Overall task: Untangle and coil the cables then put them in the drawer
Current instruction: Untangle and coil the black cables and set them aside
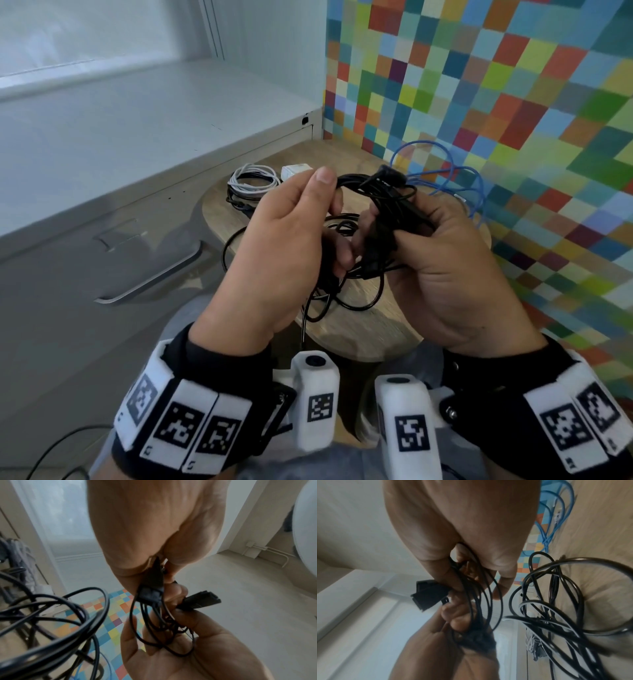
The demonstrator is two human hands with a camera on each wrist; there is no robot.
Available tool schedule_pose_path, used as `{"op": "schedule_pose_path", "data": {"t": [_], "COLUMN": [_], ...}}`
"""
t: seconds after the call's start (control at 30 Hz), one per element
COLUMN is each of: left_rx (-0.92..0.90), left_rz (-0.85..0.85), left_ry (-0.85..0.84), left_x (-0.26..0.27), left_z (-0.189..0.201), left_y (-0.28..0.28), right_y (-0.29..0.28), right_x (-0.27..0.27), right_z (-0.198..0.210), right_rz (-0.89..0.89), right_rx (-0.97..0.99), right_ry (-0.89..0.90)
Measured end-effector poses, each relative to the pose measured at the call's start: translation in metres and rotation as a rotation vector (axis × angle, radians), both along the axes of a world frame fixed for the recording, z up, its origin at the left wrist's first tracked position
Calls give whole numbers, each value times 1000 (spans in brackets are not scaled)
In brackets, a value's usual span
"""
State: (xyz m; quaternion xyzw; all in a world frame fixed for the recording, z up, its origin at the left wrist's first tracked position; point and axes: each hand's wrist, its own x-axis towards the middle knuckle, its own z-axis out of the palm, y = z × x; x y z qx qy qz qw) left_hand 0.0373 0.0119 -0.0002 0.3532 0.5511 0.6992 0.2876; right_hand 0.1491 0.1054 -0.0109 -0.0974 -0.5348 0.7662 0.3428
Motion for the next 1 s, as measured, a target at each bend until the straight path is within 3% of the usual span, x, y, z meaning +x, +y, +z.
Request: {"op": "schedule_pose_path", "data": {"t": [0.17,0.27,0.47,0.73,1.0], "left_rx": [26,16,43,64,167], "left_rz": [30,-14,-114,-13,-1], "left_ry": [-71,-205,-436,-508,-459], "left_x": [6,7,0,5,14], "left_z": [-4,-5,-7,-11,-11], "left_y": [6,7,5,13,14], "right_y": [6,10,14,7,3], "right_x": [3,4,5,-3,-7], "right_z": [-1,-5,-7,-8,-9], "right_rz": [-43,-78,41,60,-187], "right_rx": [171,270,209,86,181], "right_ry": [-79,-176,-163,-92,-108]}}
